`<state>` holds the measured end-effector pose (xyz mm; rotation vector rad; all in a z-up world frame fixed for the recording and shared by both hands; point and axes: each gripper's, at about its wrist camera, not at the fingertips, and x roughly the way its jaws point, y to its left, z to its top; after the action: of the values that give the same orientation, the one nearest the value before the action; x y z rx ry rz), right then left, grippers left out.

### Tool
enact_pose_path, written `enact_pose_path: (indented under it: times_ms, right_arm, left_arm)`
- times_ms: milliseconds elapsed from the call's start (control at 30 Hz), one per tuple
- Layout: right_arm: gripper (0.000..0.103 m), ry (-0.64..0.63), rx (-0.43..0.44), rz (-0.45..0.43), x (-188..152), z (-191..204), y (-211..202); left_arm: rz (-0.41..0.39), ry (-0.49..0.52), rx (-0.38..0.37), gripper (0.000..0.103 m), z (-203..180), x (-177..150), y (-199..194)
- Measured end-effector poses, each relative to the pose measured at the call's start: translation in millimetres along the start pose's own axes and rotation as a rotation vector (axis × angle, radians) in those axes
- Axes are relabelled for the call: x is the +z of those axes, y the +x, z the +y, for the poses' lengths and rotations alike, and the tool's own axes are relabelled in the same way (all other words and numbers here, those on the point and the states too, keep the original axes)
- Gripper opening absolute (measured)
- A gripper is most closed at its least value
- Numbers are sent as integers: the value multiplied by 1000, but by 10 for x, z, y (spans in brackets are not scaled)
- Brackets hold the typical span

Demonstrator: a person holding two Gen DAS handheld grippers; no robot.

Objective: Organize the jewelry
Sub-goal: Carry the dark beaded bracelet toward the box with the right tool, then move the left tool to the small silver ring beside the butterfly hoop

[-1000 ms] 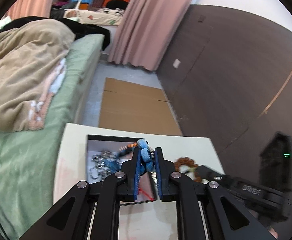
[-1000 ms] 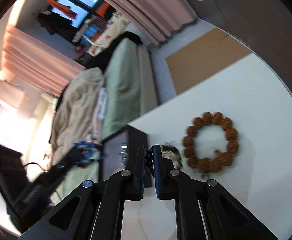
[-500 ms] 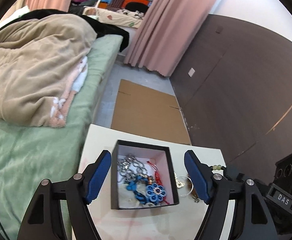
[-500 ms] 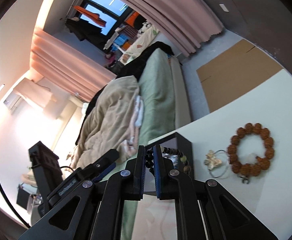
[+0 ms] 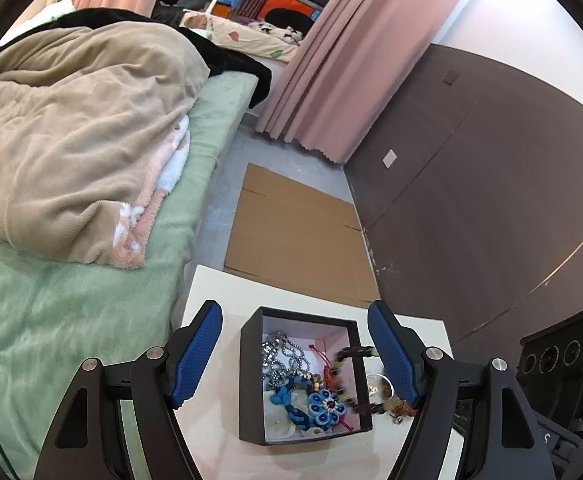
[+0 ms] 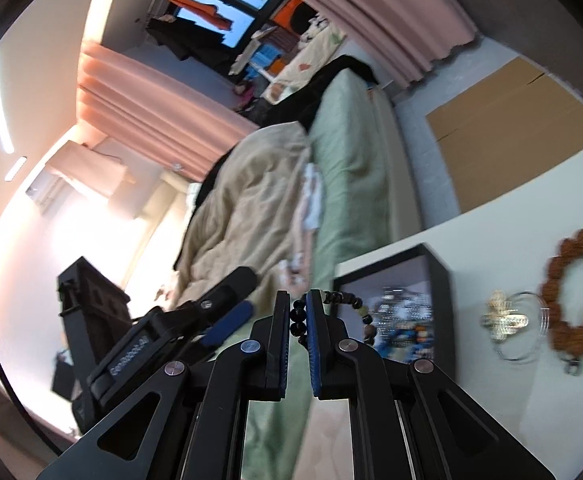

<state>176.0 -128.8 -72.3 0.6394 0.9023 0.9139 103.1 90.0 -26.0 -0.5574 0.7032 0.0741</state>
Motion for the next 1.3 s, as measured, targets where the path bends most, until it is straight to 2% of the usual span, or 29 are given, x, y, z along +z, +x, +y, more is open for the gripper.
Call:
enact_pose_path:
  times_ms: [33,67,100,167,300,433,867,1100,1300]
  right_arm:
    - [10,-7,-24,0,7,4,37]
    - [15,-13,-59,5,15,-2,64]
    - [36,-13,-108,21,28,-30,97]
    - [65,23,-189,40,40,-136,96]
    - [65,75,-196,18,98,-298,-86]
    - [66,69,-229,-27,148,-341,-376]
    - [66,77,-348,-41,144,-552,-928]
    - [66,122,-393,-59,120,-697,-1155]
    - [66,178,-446,-60,109,-887,-1336]
  left_arm:
    - [-1,-4,0,76,11,13,8]
    - [0,-6,-1,76,11,16,13]
    - [1,-8,-2,76,12,21,23]
    - [7,-8,-7,76,-1,20,39]
    - [17,2,-18,76,-61,10,76]
    - [28,29,-25,76,-164,-39,96]
    - [68,142,-59,76,-608,-340,150]
    - [106,208,-78,76,-876,-575,235]
    - [161,297,-70,62,-1106,-794,386]
